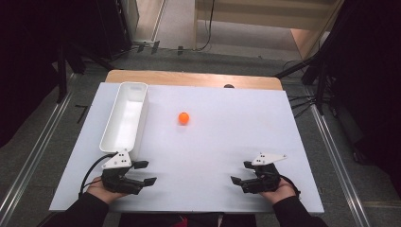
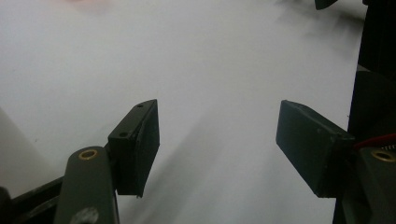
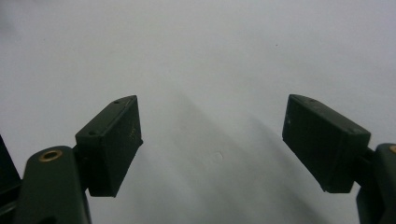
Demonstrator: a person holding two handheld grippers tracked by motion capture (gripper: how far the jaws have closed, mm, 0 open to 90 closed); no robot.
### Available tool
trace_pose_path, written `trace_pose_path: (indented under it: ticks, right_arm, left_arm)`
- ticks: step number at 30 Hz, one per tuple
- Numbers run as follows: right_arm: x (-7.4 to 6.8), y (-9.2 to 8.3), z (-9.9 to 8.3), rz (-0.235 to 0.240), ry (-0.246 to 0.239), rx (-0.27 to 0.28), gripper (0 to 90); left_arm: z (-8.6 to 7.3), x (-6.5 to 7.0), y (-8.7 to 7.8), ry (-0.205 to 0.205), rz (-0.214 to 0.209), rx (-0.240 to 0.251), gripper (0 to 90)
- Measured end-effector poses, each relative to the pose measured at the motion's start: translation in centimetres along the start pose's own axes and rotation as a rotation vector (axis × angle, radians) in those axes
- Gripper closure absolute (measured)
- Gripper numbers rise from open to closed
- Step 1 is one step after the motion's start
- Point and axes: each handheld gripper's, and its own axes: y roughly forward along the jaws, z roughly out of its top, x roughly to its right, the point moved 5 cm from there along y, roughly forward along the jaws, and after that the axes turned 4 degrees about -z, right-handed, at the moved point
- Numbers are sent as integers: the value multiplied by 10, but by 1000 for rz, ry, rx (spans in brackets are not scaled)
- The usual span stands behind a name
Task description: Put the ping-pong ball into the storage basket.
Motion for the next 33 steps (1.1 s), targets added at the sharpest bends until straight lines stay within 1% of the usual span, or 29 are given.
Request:
trace_pose_path:
  ticks: [11,14,16,19,21,23,24,26,28,30,33]
  right_arm:
    - [0,1,0,-4,1,-4,185]
    - [1,1,0,-4,2,-3,185]
    - [1,0,0,-5,5,-3,185]
    - [1,1,0,-3,2,-3,185]
    - [1,1,0,-4,2,-3,185]
    - [1,1,0,-4,1,-3,185]
    - [1,1,0,-3,2,-3,185]
    - [0,1,0,-1,1,-1,185]
    - [0,1,0,-1,-1,-2,185]
    - [0,1,0,-4,-2,-3,185]
    - [0,1,0,-4,-3,-3,185]
  left_arm:
    - [0,0,1,-6,2,0,311]
    - [1,0,1,1,8,0,311]
    - [2,1,2,10,14,-10,311]
    - [4,2,5,12,10,-5,311]
    - [6,3,7,23,8,-4,311]
    - [7,4,9,27,-2,1,310]
    - [8,5,10,25,-4,3,299]
    - [8,6,13,14,-5,-5,241]
    - [9,8,16,18,-2,-5,188]
    - [11,10,18,32,-1,-2,143]
    - [14,11,20,41,3,13,142]
